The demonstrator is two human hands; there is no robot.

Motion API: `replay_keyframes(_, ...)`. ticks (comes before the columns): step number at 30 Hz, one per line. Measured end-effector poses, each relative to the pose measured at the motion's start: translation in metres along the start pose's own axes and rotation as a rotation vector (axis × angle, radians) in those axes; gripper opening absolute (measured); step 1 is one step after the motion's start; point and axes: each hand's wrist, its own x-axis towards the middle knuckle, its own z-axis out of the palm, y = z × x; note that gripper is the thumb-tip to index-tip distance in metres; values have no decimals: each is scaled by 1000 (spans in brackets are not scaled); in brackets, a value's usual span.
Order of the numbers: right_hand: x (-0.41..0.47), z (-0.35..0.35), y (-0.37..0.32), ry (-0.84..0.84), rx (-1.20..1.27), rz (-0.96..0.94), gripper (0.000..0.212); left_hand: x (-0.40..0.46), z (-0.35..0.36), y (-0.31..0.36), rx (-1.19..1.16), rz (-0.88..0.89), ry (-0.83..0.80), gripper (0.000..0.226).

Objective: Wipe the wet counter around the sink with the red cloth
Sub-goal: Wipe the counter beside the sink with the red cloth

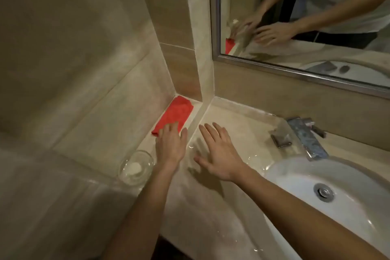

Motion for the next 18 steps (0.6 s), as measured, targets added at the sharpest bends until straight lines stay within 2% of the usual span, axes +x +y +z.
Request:
replay_keyframes(3, 28, 6, 6, -24, -29, 1, 100, 41, 16, -9, 61, -26, 57, 43)
replay_keyframes(8, 46, 16, 21, -24, -4, 36, 103, 75, 39, -22, 99, -166, 11, 51)
replay_keyframes(11, 47, 24, 34, -32, -4, 69, 107, 80, 47, -21, 140, -179, 40, 54)
replay_keyframes(16, 43, 24, 44, -53, 21, 69, 112, 80, 39, -14, -187, -287, 38, 55)
replay_keyframes(18, 41, 19, 46, -38, 44, 54, 113, 75, 33, -14, -302, -204, -62, 49)
